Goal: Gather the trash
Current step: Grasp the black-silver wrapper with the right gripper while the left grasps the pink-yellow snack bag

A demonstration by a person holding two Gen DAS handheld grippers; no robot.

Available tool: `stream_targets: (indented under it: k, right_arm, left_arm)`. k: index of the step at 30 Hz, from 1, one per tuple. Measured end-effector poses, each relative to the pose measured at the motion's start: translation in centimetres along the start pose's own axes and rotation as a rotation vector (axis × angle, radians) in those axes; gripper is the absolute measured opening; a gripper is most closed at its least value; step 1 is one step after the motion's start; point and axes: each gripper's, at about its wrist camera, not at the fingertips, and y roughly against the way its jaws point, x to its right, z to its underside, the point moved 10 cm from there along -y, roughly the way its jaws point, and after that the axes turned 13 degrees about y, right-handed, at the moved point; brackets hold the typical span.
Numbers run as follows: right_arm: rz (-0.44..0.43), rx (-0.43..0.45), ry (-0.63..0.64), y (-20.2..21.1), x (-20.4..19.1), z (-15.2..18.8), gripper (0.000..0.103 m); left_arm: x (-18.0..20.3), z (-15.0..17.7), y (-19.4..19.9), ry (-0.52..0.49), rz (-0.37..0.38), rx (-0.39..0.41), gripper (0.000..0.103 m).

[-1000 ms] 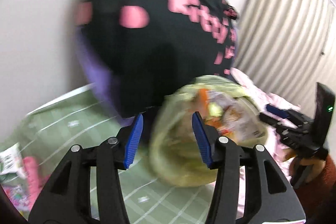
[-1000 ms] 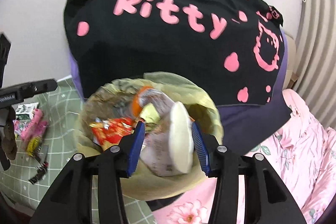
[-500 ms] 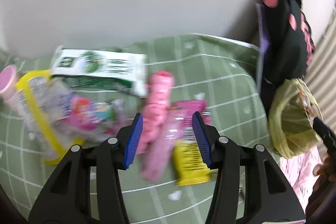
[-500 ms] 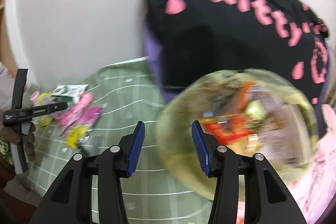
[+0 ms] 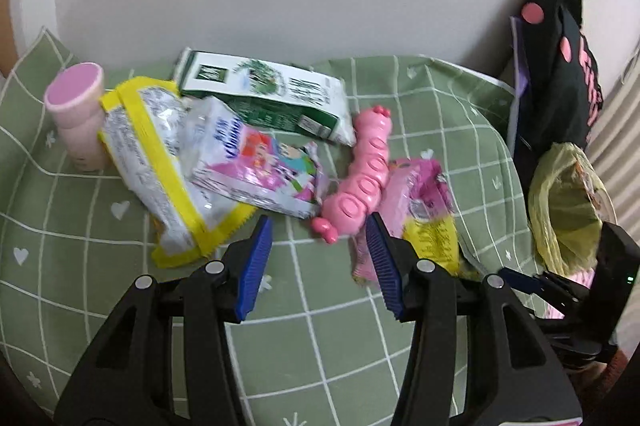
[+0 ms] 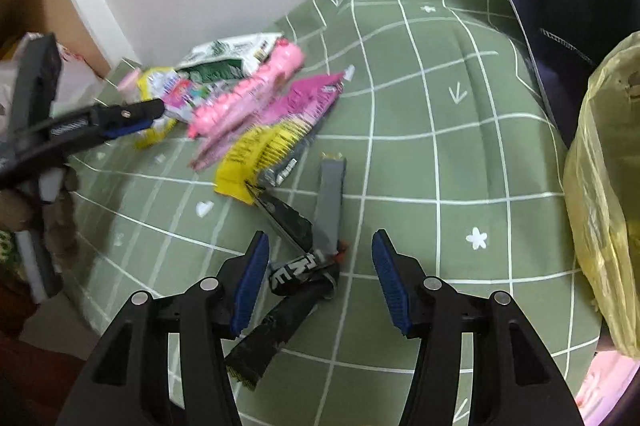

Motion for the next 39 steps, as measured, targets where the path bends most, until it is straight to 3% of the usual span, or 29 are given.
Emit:
stream_targets:
  k: [6, 14, 17, 20, 21, 22, 24, 26, 30, 39]
  right_arm:
    - [0.089, 0.009, -0.057, 0.7, 2.6, 1.3, 0.05]
    - [0.082, -0.004, -0.147, 1.6, 3.3, 1.6, 0.051]
    - [0.049, -0.049, -0.104, 1.5, 2.4, 1.6, 0.05]
    - [0.05, -0.006, -0.069, 2.1, 1.9, 1.1, 0.049]
    - [0.066, -0.008, -0.06, 1.9, 1.9, 0.9, 0.047]
    - [0.073, -0.015, -0.056, 1.8, 2.0, 0.8, 0.037]
    - [0.072, -0.032, -0.065, 1.2, 2.4, 0.7, 0.031]
    - [0.094, -0.024, -0.063, 1.6, 2.7, 0.4, 0.018]
    - [0.143, -0.001, -0.063, 3.3, 3.3, -0.2, 0.017]
    - [0.191, 0.027, -0.11, 5.5, 4.9, -0.1, 0.017]
  left_arm:
    - [2.6, 1.2, -1.3, -0.046, 0.059, -0.042, 0.046]
    - [4.1, 2.2, -2.7, -0.072, 0.072, -0.074, 0.046]
    - [4.3, 2.0, -2.7, -0.068, 0.079, -0.072, 0.046]
    - [4.5, 2.1, -2.6, -0.073, 0.084, -0.069, 0.046]
    - [4.6, 2.1, -2.6, -0.074, 0.087, -0.07, 0.046]
    - [4.7, 2.2, -2.6, -0.076, 0.091, -0.072, 0.046]
    - [5.2, 2.5, -2.6, -0.081, 0.105, -0.085, 0.046]
    - [5.7, 2.8, -2.8, -0.093, 0.12, -0.099, 0.046]
    - [6.8, 3.6, -3.3, -0.111, 0.135, -0.14, 0.046]
    - [9.3, 3.7, -6.1, -0.168, 0.07, -0.161, 0.046]
